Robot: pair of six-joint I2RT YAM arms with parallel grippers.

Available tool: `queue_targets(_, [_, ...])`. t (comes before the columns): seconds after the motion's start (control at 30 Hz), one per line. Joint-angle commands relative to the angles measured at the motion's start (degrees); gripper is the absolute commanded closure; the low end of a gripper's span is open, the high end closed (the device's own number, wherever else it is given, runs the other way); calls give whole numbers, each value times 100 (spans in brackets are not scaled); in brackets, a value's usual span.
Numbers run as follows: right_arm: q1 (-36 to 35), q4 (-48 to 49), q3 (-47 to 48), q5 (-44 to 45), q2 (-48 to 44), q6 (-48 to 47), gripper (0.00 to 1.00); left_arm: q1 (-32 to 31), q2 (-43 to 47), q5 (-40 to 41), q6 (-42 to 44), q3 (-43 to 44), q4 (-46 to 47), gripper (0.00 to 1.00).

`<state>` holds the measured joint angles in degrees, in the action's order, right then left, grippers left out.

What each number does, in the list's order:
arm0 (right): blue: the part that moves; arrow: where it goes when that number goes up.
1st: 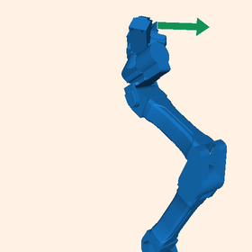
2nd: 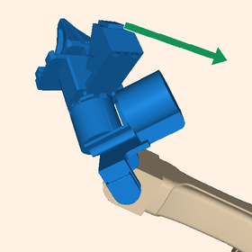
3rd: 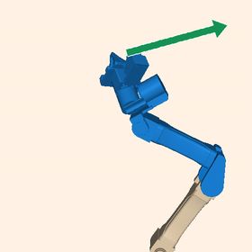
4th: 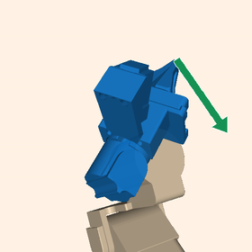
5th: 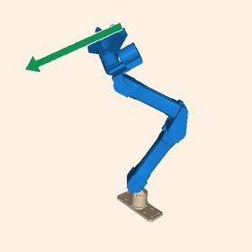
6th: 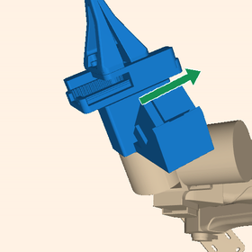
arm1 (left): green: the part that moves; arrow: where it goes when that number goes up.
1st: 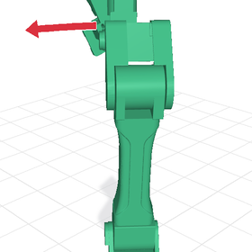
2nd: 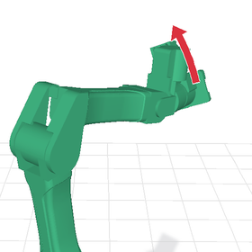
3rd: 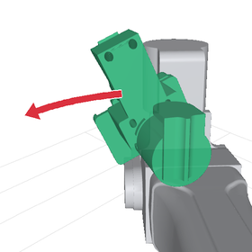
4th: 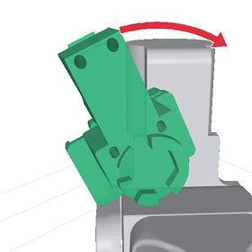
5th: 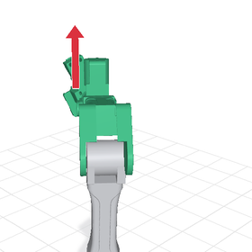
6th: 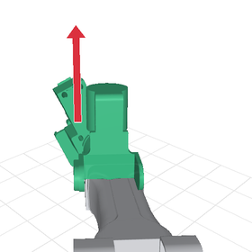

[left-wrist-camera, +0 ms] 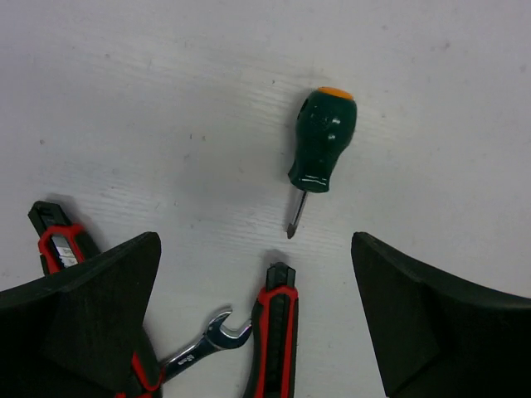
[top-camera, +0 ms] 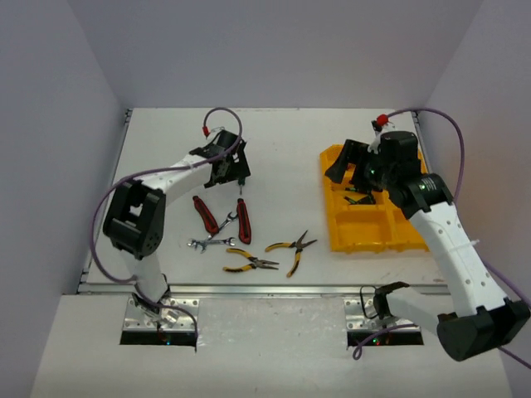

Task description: Sort the tools into containers

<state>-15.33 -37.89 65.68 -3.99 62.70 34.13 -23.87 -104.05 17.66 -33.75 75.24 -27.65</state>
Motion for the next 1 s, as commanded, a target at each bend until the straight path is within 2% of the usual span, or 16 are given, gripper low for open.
queue_targets(0.0, [30, 301, -760, -406, -766, -45, 9, 5, -1427, -63, 682, 1805, -607, 12])
queue_targets(0.13, [30, 117, -973, -619, -1108, -198, 9, 5, -2266, 17, 912, 2456, -812, 25])
queue_targets(0.27, [30, -112, -1012, -551, -1300, -352, 9, 5, -2339, -257, 974, 2445, -649, 41])
queue_targets(0.37, [30, -87, -1046, -574, -1348, -363, 9, 5, -2396, -368, 986, 2388, -575, 49])
queue_targets(0.5, [31, 27, -1144, -774, -1327, -280, 10, 5, -2520, -420, 1007, 2376, -601, 77])
queue_targets(0.53, [38, 122, -1230, -914, -1295, -238, 10, 5, -2481, -404, 974, 2323, -596, 90])
queue_targets(0.57, [33, 207, -1297, -1053, -1289, -207, 10, 5, -2390, -410, 956, 2256, -542, 97])
queue_targets(0.6, [30, 341, -1397, -1233, -1281, -154, 9, 5, -2249, -431, 925, 2206, -467, 100])
queue_targets(0.7, [30, 884, -1754, -1904, -1260, -6, 7, 5, -1655, -576, 808, 2029, -236, 100])
queue_targets(0.83, [26, 2180, -2280, -3274, -1062, 265, 5, -29, -600, -1288, 529, 1705, 210, 100])
queue_targets(0.9, [22, 2855, -2520, -3835, -928, 468, 3, -73, 161, -1818, 208, 947, 852, 100])
queue_targets(0.97, [-13, 3378, -2645, -3979, -854, 587, 1, -105, 845, -2510, -246, 239, 1467, 100])
